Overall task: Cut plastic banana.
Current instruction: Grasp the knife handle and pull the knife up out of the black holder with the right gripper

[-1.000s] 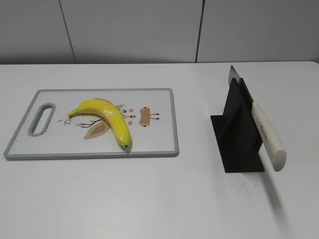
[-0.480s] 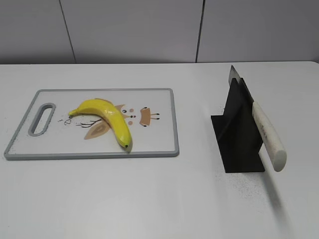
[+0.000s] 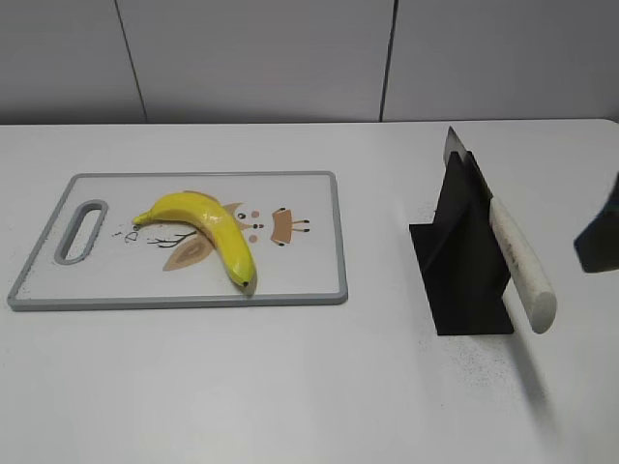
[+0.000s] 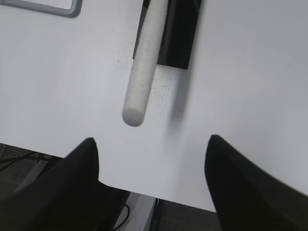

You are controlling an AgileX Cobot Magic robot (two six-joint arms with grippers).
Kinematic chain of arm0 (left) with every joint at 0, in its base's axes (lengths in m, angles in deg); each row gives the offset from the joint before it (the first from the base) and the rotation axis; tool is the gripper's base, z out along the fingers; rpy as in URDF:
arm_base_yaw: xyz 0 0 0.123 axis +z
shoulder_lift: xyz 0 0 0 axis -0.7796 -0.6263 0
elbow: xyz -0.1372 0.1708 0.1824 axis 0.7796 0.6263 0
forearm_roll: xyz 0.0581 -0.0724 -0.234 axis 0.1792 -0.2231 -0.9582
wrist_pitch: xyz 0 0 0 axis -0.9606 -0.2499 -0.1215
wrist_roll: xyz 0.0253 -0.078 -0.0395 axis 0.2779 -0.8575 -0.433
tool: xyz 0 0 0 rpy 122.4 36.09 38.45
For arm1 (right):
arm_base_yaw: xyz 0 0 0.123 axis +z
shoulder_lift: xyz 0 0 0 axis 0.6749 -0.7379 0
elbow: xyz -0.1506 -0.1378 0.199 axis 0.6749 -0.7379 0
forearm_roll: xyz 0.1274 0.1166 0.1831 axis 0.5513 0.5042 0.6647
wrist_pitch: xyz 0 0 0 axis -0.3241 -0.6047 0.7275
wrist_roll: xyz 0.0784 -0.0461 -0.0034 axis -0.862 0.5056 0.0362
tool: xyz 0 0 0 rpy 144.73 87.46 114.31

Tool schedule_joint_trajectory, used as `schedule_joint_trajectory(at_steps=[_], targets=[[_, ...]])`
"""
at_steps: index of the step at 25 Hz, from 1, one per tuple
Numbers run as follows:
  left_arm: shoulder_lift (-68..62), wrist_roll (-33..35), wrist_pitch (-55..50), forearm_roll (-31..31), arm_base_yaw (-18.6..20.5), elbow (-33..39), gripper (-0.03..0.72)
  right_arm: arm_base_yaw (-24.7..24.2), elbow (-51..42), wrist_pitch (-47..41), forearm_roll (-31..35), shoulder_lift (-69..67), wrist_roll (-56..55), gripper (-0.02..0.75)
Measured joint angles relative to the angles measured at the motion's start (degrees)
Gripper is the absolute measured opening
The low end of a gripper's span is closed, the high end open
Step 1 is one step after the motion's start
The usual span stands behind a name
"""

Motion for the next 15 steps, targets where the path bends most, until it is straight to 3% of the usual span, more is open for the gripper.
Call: schedule_joint_trajectory(at_steps=[15], targets=[[0.0,0.0,0.0,0.05,0.0,0.0,0.526,0.0,2.48,5.96,2.3,-23.52,-0.12,0.516]])
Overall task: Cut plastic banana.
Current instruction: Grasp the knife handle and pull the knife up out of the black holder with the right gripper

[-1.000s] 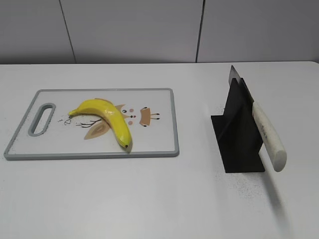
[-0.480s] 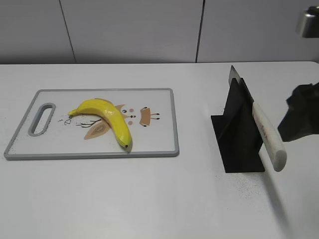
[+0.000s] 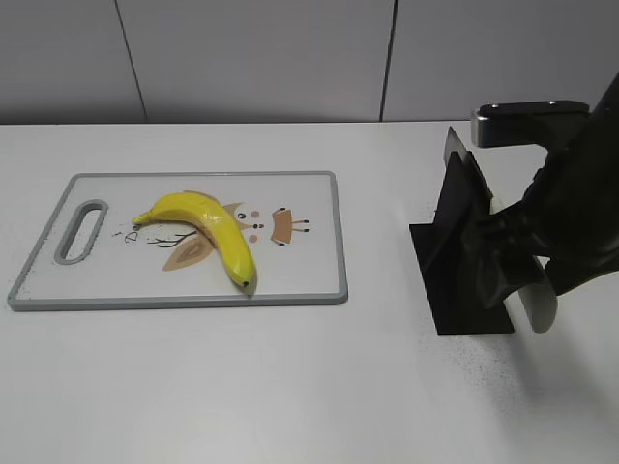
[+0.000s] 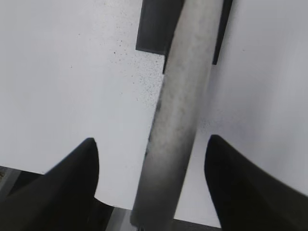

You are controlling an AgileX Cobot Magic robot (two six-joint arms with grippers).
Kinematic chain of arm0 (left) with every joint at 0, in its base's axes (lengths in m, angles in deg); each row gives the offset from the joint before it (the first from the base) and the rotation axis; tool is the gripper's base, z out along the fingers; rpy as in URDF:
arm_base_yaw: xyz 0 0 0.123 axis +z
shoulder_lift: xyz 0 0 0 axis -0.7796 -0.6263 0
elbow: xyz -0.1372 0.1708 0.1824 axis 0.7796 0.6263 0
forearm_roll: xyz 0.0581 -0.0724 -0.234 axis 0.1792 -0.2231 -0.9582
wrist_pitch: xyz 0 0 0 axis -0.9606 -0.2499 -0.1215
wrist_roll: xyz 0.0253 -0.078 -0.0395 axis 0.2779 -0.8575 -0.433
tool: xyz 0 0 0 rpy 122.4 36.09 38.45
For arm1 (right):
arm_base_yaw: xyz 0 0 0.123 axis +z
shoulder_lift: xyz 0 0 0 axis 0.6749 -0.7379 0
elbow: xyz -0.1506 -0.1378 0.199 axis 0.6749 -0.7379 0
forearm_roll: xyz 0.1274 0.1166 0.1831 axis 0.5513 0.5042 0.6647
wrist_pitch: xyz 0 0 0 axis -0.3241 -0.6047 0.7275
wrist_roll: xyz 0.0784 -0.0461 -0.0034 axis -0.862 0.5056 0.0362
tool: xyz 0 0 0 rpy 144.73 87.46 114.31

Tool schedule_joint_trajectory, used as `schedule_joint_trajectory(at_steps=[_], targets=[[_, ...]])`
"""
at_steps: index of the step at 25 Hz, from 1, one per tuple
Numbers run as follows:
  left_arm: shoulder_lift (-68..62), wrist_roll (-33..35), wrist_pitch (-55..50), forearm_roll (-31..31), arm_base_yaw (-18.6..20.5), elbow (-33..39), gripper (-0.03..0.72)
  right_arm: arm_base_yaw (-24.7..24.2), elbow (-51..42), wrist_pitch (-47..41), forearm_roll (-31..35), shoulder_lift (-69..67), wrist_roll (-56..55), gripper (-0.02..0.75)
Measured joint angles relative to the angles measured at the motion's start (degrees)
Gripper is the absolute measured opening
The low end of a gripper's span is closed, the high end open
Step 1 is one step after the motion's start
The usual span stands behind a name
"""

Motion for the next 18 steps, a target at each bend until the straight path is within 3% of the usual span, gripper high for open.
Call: schedule_joint_trajectory(at_steps=[3,10,18], targets=[[0.0,0.0,0.0,0.0,0.0,0.0,0.526,0.0,0.04,0.84,-0.8,-1.69,-1.39,0.472],[0.0,0.0,0.0,0.0,0.0,0.0,0.526,0.0,0.04,1.24,-2.61,-2.37,-5.33,0.185],[0.0,0.0,0.0,0.0,0.0,0.0,0.526,0.0,0.04,1.1,-2.61,-2.37,-6.84,0.167]])
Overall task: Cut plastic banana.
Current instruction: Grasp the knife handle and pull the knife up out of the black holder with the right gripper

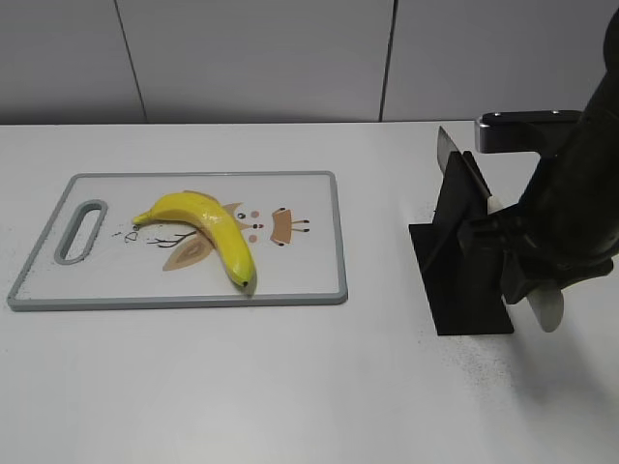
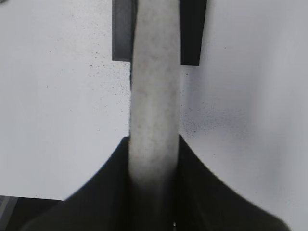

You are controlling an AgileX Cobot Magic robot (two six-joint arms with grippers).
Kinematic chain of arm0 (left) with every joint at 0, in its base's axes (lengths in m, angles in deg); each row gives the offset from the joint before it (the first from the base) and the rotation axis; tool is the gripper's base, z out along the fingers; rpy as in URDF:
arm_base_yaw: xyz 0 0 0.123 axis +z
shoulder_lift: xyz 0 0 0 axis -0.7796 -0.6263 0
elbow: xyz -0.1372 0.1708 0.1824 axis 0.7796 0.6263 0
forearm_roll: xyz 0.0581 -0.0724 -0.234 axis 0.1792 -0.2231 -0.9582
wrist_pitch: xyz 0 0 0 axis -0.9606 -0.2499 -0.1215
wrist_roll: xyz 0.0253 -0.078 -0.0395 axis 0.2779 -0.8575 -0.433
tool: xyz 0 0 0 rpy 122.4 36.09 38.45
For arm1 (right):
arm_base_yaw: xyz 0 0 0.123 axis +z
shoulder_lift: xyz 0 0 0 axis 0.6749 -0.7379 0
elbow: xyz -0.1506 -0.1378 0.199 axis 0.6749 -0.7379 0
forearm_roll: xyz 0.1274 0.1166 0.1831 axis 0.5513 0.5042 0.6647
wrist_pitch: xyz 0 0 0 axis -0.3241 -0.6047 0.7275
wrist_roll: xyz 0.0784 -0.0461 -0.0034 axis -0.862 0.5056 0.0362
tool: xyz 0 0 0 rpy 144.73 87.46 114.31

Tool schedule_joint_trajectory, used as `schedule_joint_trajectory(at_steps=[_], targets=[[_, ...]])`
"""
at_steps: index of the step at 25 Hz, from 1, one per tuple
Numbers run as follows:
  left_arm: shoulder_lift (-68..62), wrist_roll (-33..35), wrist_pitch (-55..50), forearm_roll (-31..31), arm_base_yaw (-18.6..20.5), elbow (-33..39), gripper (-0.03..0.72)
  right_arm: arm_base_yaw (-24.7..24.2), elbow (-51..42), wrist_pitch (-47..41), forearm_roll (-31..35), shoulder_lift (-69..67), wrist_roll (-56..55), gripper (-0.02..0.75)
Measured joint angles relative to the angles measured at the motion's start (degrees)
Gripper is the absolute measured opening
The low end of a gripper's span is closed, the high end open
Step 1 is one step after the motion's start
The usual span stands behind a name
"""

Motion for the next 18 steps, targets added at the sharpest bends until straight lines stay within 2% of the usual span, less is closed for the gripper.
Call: schedule_joint_trajectory(at_steps=[18], targets=[[0.0,-0.05,0.0,0.0,0.0,0.0,0.526,0.0,0.0,-1.11,0.74,6.8,-3.04,0.166]])
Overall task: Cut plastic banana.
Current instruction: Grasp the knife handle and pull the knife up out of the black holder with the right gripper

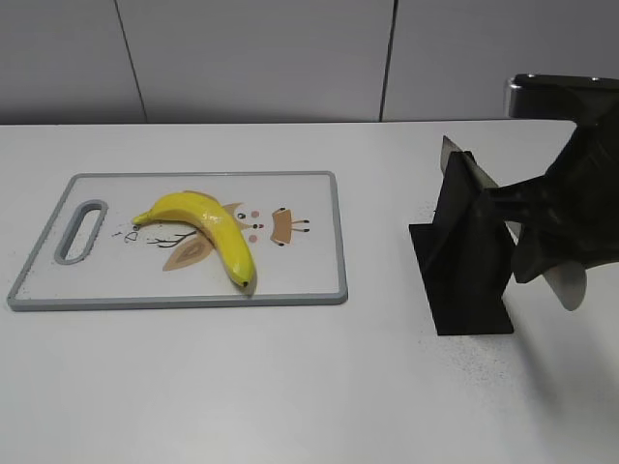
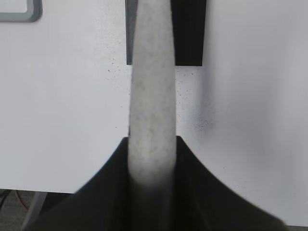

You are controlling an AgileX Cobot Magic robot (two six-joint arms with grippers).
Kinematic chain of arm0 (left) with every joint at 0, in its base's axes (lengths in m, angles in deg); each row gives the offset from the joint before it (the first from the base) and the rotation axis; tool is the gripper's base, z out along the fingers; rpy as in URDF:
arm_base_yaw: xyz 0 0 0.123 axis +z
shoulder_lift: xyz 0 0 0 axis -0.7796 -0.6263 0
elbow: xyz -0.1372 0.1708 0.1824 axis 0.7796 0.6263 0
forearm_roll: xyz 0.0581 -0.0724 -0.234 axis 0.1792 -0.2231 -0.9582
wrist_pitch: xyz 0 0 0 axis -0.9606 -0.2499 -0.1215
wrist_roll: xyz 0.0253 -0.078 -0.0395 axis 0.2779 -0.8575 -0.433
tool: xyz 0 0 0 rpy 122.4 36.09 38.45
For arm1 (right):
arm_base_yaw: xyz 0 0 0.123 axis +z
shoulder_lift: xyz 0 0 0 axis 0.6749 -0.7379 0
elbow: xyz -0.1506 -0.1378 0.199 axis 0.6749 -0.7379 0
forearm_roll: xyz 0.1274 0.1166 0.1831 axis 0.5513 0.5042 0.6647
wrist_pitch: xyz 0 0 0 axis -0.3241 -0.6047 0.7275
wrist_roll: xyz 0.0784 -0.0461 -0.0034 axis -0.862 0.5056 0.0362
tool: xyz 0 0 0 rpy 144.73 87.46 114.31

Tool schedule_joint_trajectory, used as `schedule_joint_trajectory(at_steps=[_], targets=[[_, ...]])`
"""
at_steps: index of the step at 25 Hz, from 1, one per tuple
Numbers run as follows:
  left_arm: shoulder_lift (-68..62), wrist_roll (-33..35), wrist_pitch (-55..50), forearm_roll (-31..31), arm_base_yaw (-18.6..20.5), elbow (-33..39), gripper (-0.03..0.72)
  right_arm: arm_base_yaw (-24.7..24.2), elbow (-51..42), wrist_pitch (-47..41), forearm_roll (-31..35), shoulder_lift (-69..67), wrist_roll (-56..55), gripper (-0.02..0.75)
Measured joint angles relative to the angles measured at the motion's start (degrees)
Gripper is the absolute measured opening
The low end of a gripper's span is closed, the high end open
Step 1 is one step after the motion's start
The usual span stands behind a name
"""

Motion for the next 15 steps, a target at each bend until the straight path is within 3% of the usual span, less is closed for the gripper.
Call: schedule_joint_trajectory(at_steps=[15], targets=[[0.0,0.0,0.0,0.0,0.0,0.0,0.525,0.0,6.4,-3.74,-2.16,3.45,-1.18,0.166]])
